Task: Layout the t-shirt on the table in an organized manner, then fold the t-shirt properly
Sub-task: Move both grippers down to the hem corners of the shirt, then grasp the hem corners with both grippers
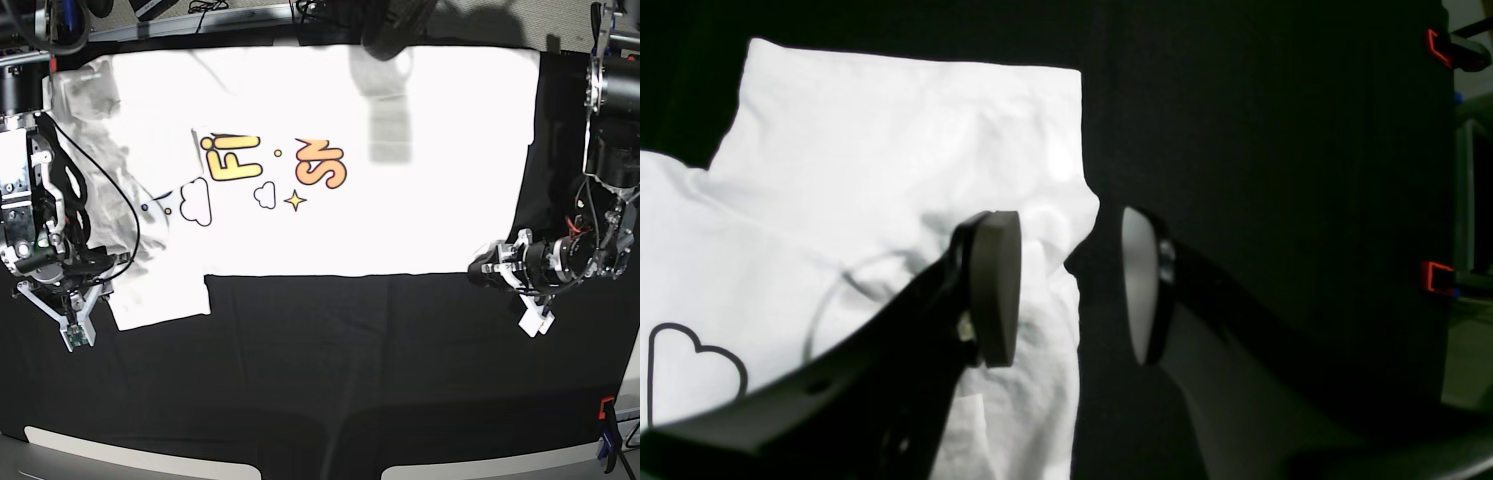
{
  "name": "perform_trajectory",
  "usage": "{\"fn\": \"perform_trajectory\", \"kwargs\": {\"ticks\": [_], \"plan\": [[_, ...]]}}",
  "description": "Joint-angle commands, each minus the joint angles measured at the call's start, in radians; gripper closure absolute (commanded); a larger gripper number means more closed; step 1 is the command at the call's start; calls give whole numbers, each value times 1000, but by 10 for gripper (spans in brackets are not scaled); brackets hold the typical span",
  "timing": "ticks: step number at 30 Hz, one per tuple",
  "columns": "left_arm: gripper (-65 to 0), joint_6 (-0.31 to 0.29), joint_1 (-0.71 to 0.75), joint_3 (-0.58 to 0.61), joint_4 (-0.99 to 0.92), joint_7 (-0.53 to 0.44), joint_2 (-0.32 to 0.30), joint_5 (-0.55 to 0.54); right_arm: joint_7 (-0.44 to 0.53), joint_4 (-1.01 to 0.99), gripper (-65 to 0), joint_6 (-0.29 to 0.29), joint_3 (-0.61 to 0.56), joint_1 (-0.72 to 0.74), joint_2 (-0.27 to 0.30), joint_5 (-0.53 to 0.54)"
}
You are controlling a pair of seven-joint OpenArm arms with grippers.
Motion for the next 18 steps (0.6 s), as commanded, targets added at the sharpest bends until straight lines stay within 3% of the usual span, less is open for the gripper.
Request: {"fn": "perform_trajectory", "kwargs": {"ticks": [1,3,6,18], "plan": [[-205,-1,-25,-5,10,-9,-14,12,15,16,-246,-3,11,24,22,0],[-281,0,-26,-5,10,-10,-14,48,15,16,-246,-3,11,24,22,0],[-444,0,-25,-5,10,-9,-20,75,15,16,-246,-3,11,24,22,0],[-446,0,4,-5,10,36,-68,74,15,16,-246,-3,11,24,22,0]]}}
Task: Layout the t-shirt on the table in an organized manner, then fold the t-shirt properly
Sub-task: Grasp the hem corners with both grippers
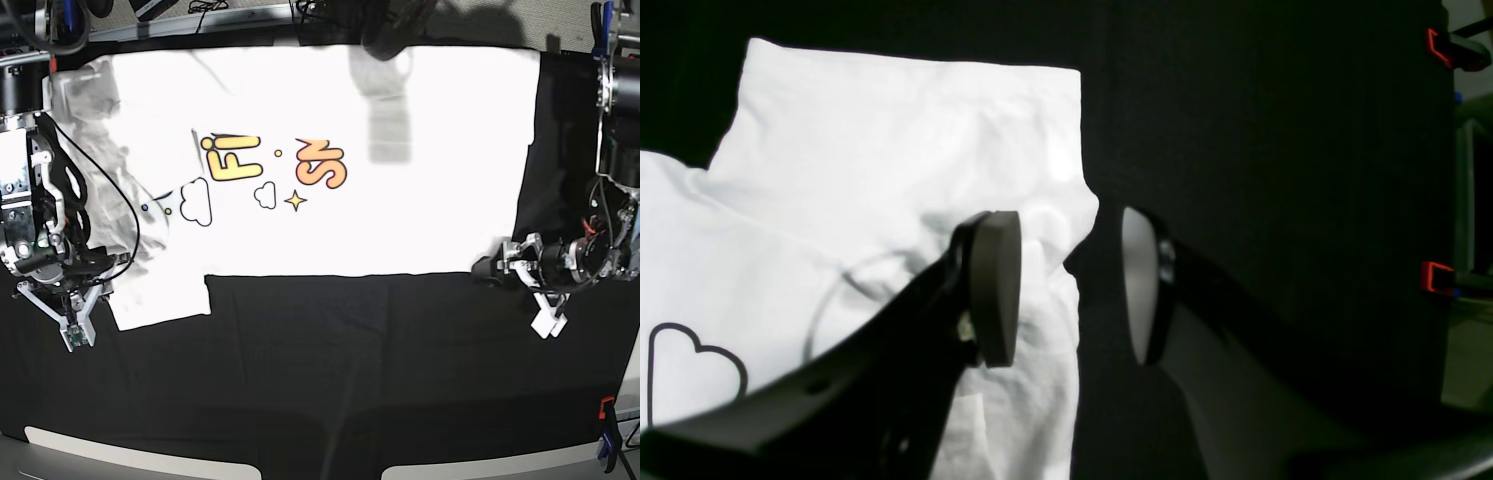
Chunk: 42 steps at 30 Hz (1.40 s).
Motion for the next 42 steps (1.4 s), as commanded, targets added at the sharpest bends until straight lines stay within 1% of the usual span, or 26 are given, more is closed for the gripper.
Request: {"fn": "perform_trajectory", "kwargs": {"ticks": [1,3,5,7,9,12,15,18,19,26,29,32,33,38,39,42], "plan": [[-446,16,2,-3,3,27,-19,29,14,16,-246,-4,11,24,22,0],[-446,16,32,-3,3,15,-19,29,15,16,-246,-4,11,24,22,0],[-446,16,66,-3,3,-37,-19,29,15,16,-246,-4,11,24,22,0],[-446,16,103,-3,3,-111,-19,29,15,16,-246,-4,11,24,22,0],[-446,16,132,-3,3,-134,-19,29,16,16,-246,-4,11,24,22,0],[-446,17,147,-3,3,-114,-19,29,16,16,-246,-4,11,24,22,0],[-446,17,137,-3,3,-43,-19,23,16,16,-246,-4,11,24,22,0],[-446,17,123,-3,3,14,-19,-16,16,16,-246,-4,11,24,22,0],[-446,16,119,-3,3,22,-19,-29,16,16,-246,-4,11,24,22,0],[-446,16,99,-3,3,25,-19,-34,16,16,-246,-4,11,24,22,0],[-445,11,84,-3,8,72,-19,-113,16,16,-246,-4,11,24,22,0],[-444,-67,73,-3,38,141,-19,-200,16,16,-246,-4,11,24,22,0],[-444,-77,73,-3,55,145,-19,-211,16,16,-246,-4,11,24,22,0],[-444,-77,78,-3,97,139,-19,-205,15,16,-246,-4,11,24,22,0],[-444,-77,78,-3,97,129,-19,-192,15,16,-246,-4,11,24,22,0],[-444,-77,78,-3,97,64,-19,-92,15,16,-246,-4,11,24,22,0]]}}
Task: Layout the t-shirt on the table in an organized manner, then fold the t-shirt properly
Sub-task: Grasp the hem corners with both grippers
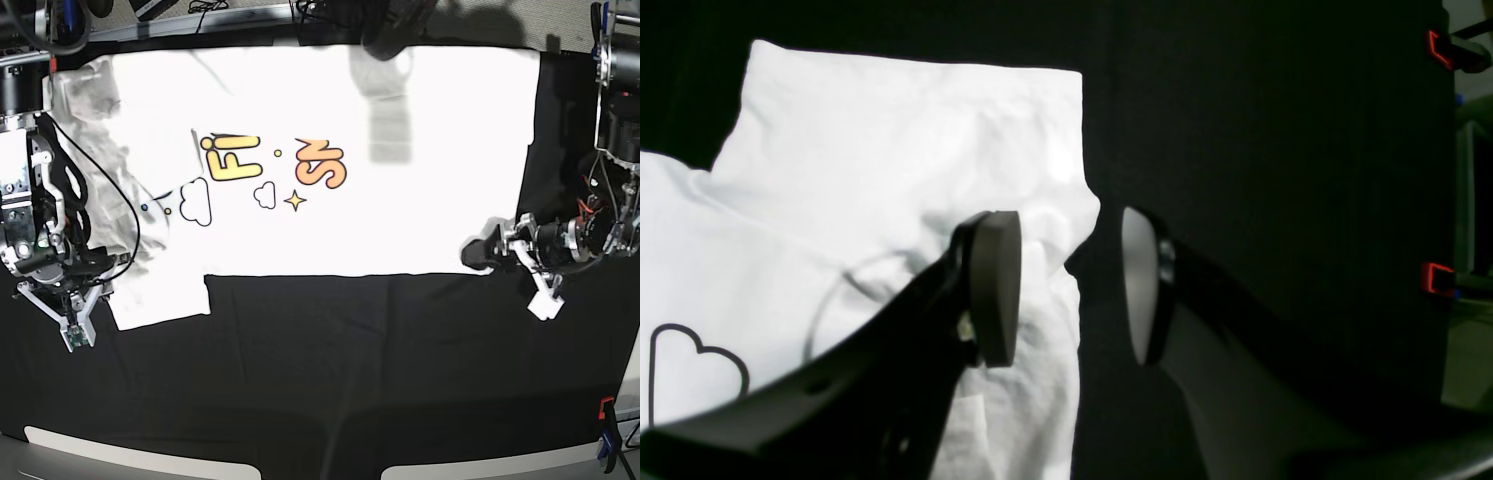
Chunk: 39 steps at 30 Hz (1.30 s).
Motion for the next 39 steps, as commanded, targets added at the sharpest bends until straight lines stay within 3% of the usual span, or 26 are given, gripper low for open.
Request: {"fn": "perform_trajectory", "kwargs": {"ticks": [1,3,5,7,9,12,15,19,23,25,29,32,39], "plan": [[-442,13,-13,1,6,-3,-12,48,16,16,-246,-4,11,24,22,0],[-416,13,-13,1,6,-38,-12,74,21,16,-246,-4,11,24,22,0],[-346,13,-14,0,6,-56,-12,73,34,16,-246,-4,11,24,22,0],[-207,19,-14,0,6,-87,-12,73,64,16,-246,-4,11,24,22,0],[0,44,-14,0,6,-105,-12,73,104,16,-246,-4,11,24,20,0],[0,46,-14,0,6,-100,-11,69,176,13,-246,1,11,24,-3,-1],[0,46,-14,0,6,-81,-11,40,219,-58,-246,34,11,71,-85,-8],[0,46,-14,0,6,-77,-11,35,234,-305,-246,49,11,203,-203,-12],[0,46,-14,0,6,-43,-11,35,230,-538,-246,74,11,350,-261,-63],[0,46,-13,0,6,-43,-12,35,251,-633,-259,92,11,406,-270,-85],[0,46,-14,0,6,-43,-11,31,283,-777,-365,97,11,474,-270,-162],[0,46,-14,0,6,-40,-11,18,293,-818,-370,90,11,472,-262,-208],[0,46,-13,0,6,-37,-11,-10,317,-896,-368,77,11,420,-258,-193]]}}
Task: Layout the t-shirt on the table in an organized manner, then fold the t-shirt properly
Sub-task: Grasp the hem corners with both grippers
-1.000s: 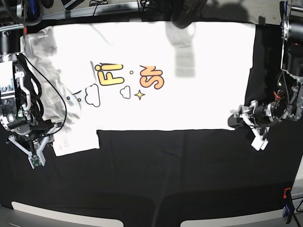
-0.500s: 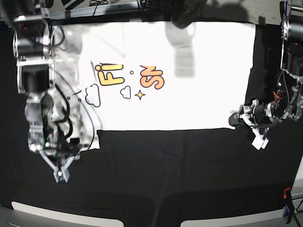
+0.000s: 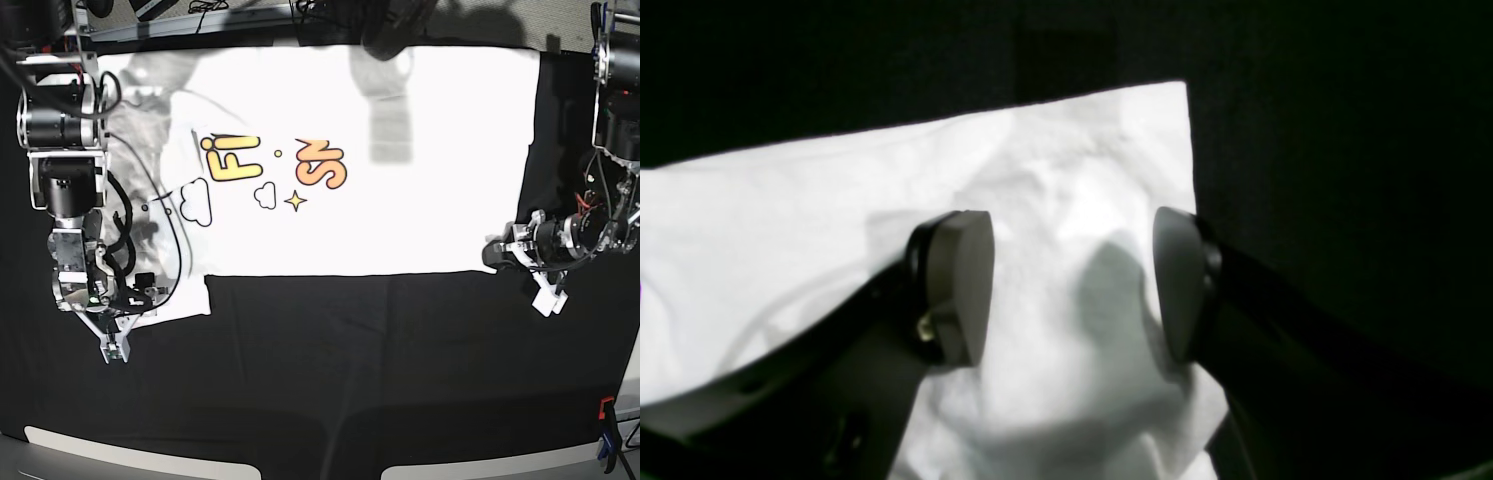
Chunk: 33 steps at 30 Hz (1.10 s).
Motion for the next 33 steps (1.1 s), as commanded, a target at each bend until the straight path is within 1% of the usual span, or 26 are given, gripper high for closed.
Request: {"fn": "perform_trajectory", "kwargs": {"ticks": [1,3,4,5,6,8,9,17,24,29,33], "plan": [[0,-3,-19,-1,9,5,-16,-8,-7,-3,-368,0,3,7,3,10],[0,-4,-19,-1,9,5,-16,-8,-14,-5,-358,0,2,-7,-3,12],[0,-4,-19,-1,9,5,-16,-8,-29,-5,-332,0,2,-10,-6,8],[0,-4,-20,-1,9,5,-16,-8,-42,-5,-283,-1,2,-10,-9,-1],[0,-4,-20,-1,9,5,-16,-8,-51,-5,-216,-1,2,-9,-11,-3],[0,-4,-20,-1,9,4,-16,-8,-50,5,-48,-1,2,-8,-11,-3],[0,-4,-20,-1,9,4,-16,-8,-49,13,0,-1,2,-8,-11,-3],[0,-4,-37,-1,9,1,-16,14,-43,111,0,0,2,14,-10,-3],[0,-6,-124,-1,9,6,-16,18,-45,111,0,0,2,88,-11,-3],[0,-3,-182,-1,9,6,-16,65,-55,111,0,1,2,140,-11,-3],[0,-3,-209,-1,9,29,-16,61,-89,111,0,18,2,171,-11,-3]]}}
